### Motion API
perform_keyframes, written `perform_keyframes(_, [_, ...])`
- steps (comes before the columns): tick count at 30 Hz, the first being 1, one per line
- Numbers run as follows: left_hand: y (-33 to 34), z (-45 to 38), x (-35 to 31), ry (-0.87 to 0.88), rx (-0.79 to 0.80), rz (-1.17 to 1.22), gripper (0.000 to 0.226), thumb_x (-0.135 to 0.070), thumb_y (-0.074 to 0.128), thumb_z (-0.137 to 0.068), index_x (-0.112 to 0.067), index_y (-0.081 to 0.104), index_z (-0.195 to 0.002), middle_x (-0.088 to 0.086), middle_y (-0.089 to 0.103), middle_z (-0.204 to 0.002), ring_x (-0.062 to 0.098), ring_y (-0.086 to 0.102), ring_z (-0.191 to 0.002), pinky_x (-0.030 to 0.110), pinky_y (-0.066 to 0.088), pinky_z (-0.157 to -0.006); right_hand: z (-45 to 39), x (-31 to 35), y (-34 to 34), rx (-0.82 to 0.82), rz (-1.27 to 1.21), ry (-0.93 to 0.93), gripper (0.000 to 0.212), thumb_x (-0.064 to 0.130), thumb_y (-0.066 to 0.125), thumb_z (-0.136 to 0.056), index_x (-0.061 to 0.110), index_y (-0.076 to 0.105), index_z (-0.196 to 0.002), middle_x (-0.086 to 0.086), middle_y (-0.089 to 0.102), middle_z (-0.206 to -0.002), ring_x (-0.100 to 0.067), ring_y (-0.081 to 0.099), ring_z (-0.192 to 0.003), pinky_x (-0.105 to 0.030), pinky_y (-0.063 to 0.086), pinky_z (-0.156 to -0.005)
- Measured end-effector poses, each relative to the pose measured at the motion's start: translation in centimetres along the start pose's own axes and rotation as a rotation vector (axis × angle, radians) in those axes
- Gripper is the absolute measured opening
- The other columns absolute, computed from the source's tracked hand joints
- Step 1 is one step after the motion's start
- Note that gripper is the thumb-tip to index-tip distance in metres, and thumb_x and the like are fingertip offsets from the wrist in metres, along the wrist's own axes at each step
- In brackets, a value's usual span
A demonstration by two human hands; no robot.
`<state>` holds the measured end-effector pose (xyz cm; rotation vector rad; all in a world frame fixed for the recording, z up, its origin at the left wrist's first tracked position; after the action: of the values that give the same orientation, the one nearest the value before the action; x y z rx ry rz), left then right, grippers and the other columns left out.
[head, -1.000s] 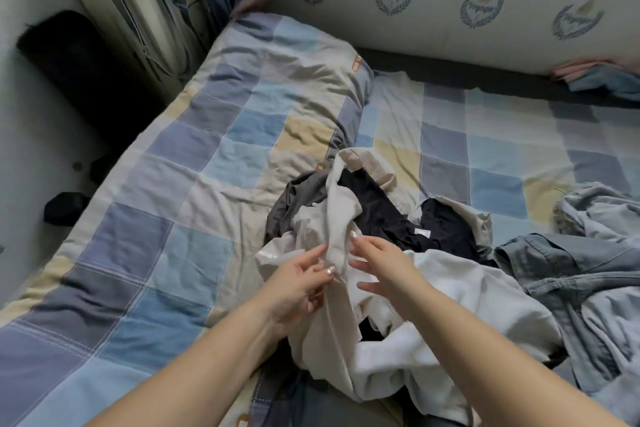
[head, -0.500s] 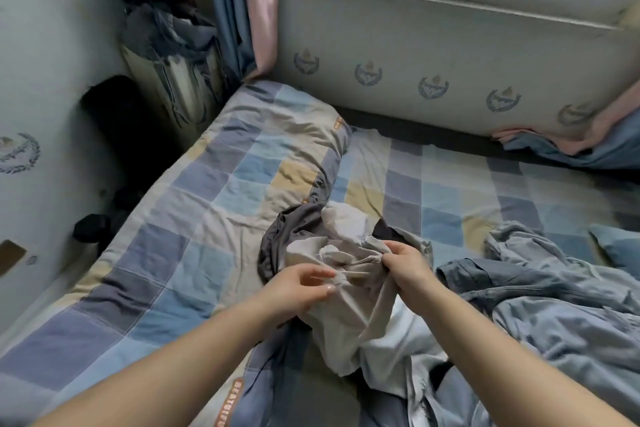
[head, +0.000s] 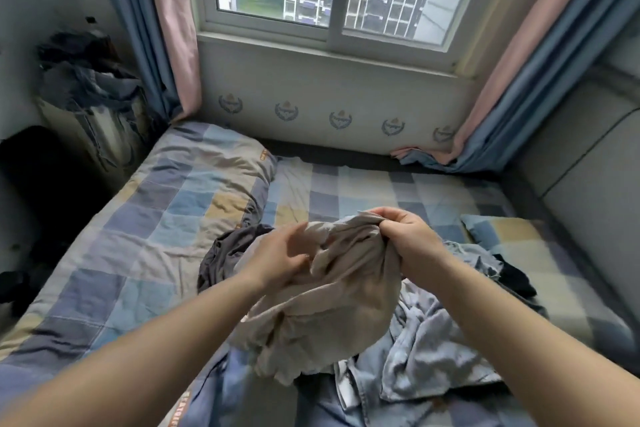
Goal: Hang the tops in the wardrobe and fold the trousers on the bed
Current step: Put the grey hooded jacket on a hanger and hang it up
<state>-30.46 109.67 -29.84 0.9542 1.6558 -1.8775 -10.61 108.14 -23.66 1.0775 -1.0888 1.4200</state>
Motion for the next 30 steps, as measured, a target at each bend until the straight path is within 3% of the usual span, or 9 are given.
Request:
perform_keyframes(3, [-0.5, -0.1, -2.9, 0.038, 0.035, 0.142, 0.009, -0.030, 0.066, -0.088, -0.037, 0.069, -0.091, -0.016, 0.070, -0.093, 0.004, 0.064, -0.094, 0.016, 0.045, -0.074, 2.4, 2.4, -2.0, -0.056, 0.040, -0.058, 0.051, -0.006, 0.041, -0.090, 0.023, 0.074, -0.064, 0.004, 0.068, -0.064, -0.005, 0.060, -0.058, -0.018, 0.050, -0.055])
perform_keyframes(7, [-3.4, -0.4, -6.1, 0.146, 0.009, 0.136, 0.014, -0.026, 0.057, -0.095, -0.022, 0.068, -0.087, -0.007, 0.065, -0.080, 0.009, 0.059, -0.076, 0.011, 0.040, -0.057, 5.2, 4.6, -4.0, -0.191, 0.118, -0.093, 0.042, -0.001, 0.044, -0.090, 0.019, 0.069, -0.063, 0.009, 0.064, -0.060, -0.004, 0.054, -0.058, -0.019, 0.044, -0.057])
perform_keyframes(13, [-9.6, 0.4, -13.8, 0.390, -0.046, 0.275, 0.023, -0.021, 0.059, -0.094, -0.021, 0.065, -0.071, -0.012, 0.056, -0.061, 0.000, 0.046, -0.058, 0.011, 0.037, -0.055, 8.6, 8.7, -4.7, -0.371, 0.458, -0.199, 0.024, 0.010, 0.051, -0.089, 0.019, 0.060, -0.068, 0.010, 0.057, -0.064, -0.009, 0.049, -0.066, -0.028, 0.038, -0.065])
perform_keyframes(16, [-11.9, 1.0, -17.9, 0.450, 0.034, 0.311, 0.026, -0.026, 0.060, -0.093, -0.023, 0.067, -0.068, -0.014, 0.056, -0.060, 0.001, 0.047, -0.061, 0.014, 0.038, -0.060, 10.3, 10.5, -3.0, -0.397, 0.581, -0.251, 0.008, 0.011, 0.055, -0.085, 0.016, 0.062, -0.085, 0.005, 0.065, -0.085, -0.014, 0.058, -0.082, -0.031, 0.046, -0.076])
perform_keyframes(18, [-12.4, 1.4, -20.0, 0.482, 0.118, 0.282, 0.026, -0.030, 0.059, -0.093, -0.015, 0.068, -0.073, -0.006, 0.057, -0.068, 0.006, 0.047, -0.067, 0.022, 0.040, -0.066, 11.2, 11.4, -0.6, -0.287, 0.475, -0.326, 0.018, 0.019, 0.062, -0.081, 0.022, 0.058, -0.099, 0.005, 0.065, -0.102, -0.011, 0.061, -0.098, -0.031, 0.050, -0.089])
perform_keyframes(21, [-12.7, 2.6, -22.9, 0.557, 0.191, 0.230, 0.029, -0.033, 0.060, -0.092, -0.008, 0.068, -0.077, -0.004, 0.057, -0.069, 0.006, 0.047, -0.064, 0.024, 0.041, -0.066, 11.8, 12.5, 3.2, -0.112, 0.353, -0.396, 0.044, 0.013, 0.067, -0.076, 0.033, 0.052, -0.112, 0.005, 0.066, -0.105, -0.008, 0.063, -0.100, -0.025, 0.053, -0.085])
perform_keyframes(25, [-13.4, 4.0, -25.8, 0.699, 0.198, 0.141, 0.027, -0.033, 0.061, -0.091, -0.011, 0.071, -0.079, 0.008, 0.067, -0.076, 0.004, 0.049, -0.065, 0.024, 0.045, -0.066, 12.4, 13.7, 4.8, -0.280, 0.375, -0.377, 0.028, 0.005, 0.069, -0.081, 0.026, 0.061, -0.097, 0.007, 0.069, -0.090, -0.003, 0.066, -0.084, -0.021, 0.054, -0.069])
perform_keyframes(28, [-13.2, 4.4, -26.3, 0.754, 0.213, 0.079, 0.031, -0.032, 0.061, -0.091, -0.003, 0.071, -0.086, 0.019, 0.067, -0.086, 0.009, 0.050, -0.069, 0.027, 0.045, -0.070, 13.6, 13.8, 4.6, -0.398, 0.439, -0.305, 0.004, 0.022, 0.066, -0.086, 0.024, 0.068, -0.087, 0.001, 0.072, -0.090, -0.015, 0.066, -0.089, -0.032, 0.052, -0.079])
perform_keyframes(30, [-12.6, 4.5, -26.2, 0.772, 0.205, 0.065, 0.025, -0.027, 0.063, -0.090, -0.005, 0.071, -0.084, 0.015, 0.069, -0.083, 0.012, 0.054, -0.072, 0.026, 0.045, -0.071, 14.3, 13.3, 4.1, -0.403, 0.300, -0.282, 0.009, 0.021, 0.062, -0.089, 0.023, 0.071, -0.087, 0.002, 0.073, -0.090, -0.014, 0.067, -0.091, -0.031, 0.052, -0.082])
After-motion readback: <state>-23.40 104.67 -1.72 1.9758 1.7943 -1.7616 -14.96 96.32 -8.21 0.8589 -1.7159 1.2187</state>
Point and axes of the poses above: each hand's wrist, its own z-axis away from the middle knuckle, its own y-axis out of the palm, x = y × z, the point moved 7 cm from there along -z, towards the middle knuckle
